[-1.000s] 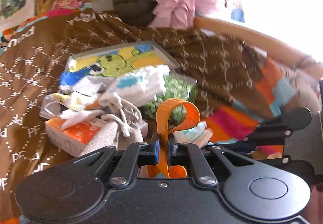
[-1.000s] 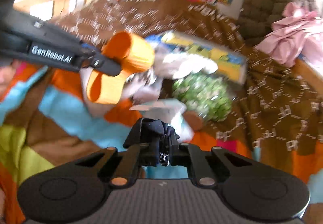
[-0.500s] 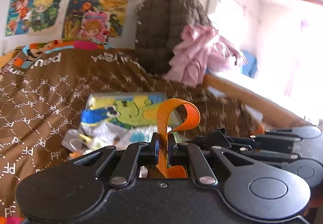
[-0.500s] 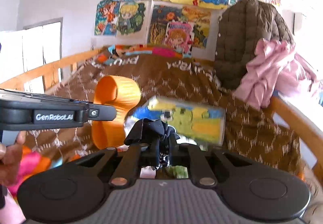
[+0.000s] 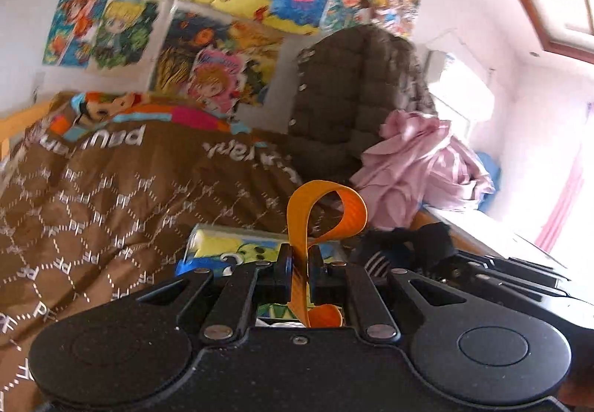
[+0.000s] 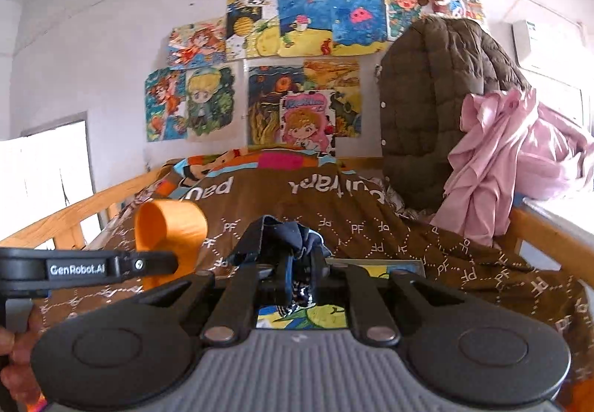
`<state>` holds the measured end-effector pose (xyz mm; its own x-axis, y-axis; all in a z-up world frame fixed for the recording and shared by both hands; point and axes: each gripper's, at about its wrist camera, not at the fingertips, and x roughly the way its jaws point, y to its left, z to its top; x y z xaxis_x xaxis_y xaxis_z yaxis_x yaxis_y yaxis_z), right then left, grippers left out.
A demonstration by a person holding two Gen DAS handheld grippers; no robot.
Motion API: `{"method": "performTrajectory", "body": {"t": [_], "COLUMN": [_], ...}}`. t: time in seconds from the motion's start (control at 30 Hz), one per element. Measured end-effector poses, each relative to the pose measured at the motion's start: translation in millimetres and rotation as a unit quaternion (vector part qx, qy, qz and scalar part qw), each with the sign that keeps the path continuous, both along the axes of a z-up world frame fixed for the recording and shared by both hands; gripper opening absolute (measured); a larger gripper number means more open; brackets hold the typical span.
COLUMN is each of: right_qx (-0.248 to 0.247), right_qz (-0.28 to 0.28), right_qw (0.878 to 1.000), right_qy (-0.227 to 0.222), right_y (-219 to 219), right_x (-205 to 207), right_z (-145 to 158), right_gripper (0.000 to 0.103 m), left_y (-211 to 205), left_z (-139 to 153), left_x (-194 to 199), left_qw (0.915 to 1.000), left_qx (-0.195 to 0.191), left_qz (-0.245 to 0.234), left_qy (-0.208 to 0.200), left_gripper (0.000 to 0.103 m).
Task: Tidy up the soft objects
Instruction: 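Carry both items over the painted tray while the right tool releases the black cloth inside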
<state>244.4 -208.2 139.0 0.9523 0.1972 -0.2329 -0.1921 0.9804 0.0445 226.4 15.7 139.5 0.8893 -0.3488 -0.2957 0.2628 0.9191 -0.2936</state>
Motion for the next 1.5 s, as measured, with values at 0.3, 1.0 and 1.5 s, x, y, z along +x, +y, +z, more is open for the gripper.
{"method": "performTrajectory", "body": {"t": [0.3, 1.0, 1.5], "right_qx": [0.01, 0.034, 0.041], "right_qz": [-0.003, -0.057, -0.07], "right_qw": [0.999, 0.985, 0.981], "right_qy": [0.044, 0.16, 0.176], "right_y": [-6, -8, -15], "right_x": [91, 190, 190], "right_z": [-78, -155, -154], "right_gripper": [0.01, 0.012, 0.051], "left_y": [-3, -36, -38], "left_z": [-62, -182, -197], "left_x": [96, 285, 288], "left_qw": [0.9992, 0.9865, 0.978], "left_qx": [0.023, -0.03, -0.02], "left_qz": [0.001, -0.04, -0.018], "left_qy": [0.033, 0.156, 0.207], "left_gripper": [0.009, 0.01, 0.029]}}
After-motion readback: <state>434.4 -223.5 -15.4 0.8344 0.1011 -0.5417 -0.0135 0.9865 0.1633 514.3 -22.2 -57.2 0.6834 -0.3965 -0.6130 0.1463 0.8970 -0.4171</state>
